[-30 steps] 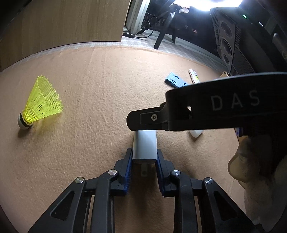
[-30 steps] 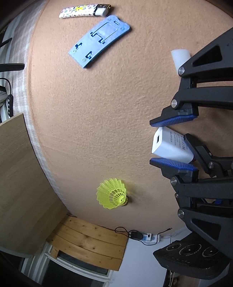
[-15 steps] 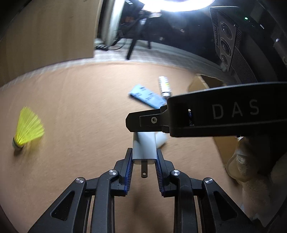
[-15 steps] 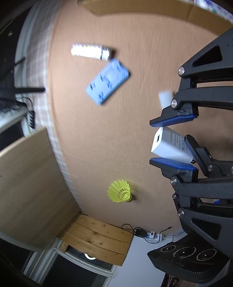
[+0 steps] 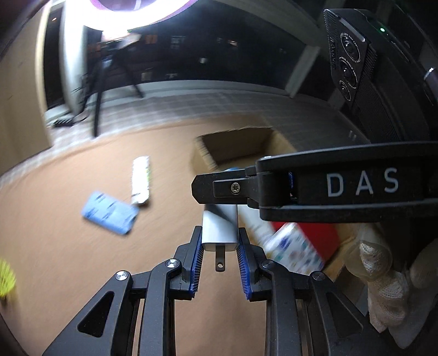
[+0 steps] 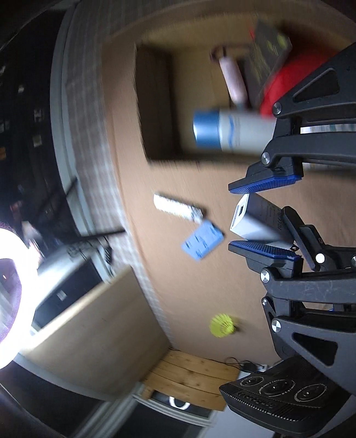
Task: Organize objects
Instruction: 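Carry the charger with the right tool into the box and release it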
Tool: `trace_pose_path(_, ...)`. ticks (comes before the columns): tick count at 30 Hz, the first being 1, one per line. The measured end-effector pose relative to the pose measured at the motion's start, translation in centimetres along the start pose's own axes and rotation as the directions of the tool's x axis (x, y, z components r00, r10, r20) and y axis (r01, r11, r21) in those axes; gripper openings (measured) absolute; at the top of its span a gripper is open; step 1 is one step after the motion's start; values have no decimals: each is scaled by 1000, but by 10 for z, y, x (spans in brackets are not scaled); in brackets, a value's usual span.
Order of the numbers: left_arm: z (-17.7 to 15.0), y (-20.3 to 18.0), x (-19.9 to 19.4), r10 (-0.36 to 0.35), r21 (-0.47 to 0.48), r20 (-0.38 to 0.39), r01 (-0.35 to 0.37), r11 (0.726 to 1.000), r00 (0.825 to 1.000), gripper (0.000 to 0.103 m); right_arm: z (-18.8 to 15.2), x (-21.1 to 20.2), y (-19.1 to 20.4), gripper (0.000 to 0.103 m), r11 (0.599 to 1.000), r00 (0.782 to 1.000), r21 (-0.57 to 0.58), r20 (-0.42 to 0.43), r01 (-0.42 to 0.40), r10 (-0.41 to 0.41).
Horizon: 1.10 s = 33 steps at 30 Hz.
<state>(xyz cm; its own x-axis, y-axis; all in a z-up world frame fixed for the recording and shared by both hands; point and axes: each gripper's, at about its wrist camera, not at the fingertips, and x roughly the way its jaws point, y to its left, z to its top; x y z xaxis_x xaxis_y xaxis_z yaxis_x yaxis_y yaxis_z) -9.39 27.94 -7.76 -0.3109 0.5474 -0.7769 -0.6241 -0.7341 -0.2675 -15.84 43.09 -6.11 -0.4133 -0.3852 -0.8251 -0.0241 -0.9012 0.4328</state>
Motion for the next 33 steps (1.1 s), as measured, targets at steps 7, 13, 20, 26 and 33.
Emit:
trace_pose_path(7,43,-52,48,-20,72,-23,21,997,1000,25,22,-22,-62,32,997,999,68,35,28,-30)
trace_pose_path(13,67,-71,90,-16,88,-56,21,996,998,25,39,-19,-97,32,994,998,92,34,50,-53)
trace_pose_path(20,76,-76,129,-7,83,-103,16,996,995,25,49,-3,-125,32,991,999,127,8,48,-49)
trace_pose_path(26,77,-74,147,-3,73,-136,13,997,991,25,50,8,-135,33,989,999,141,-6,49,-49)
trace_pose_path(33,79,-68,138,10,69,-121,-2,998,993,54,44,1,-133,36,985,998,161,5,59,-60)
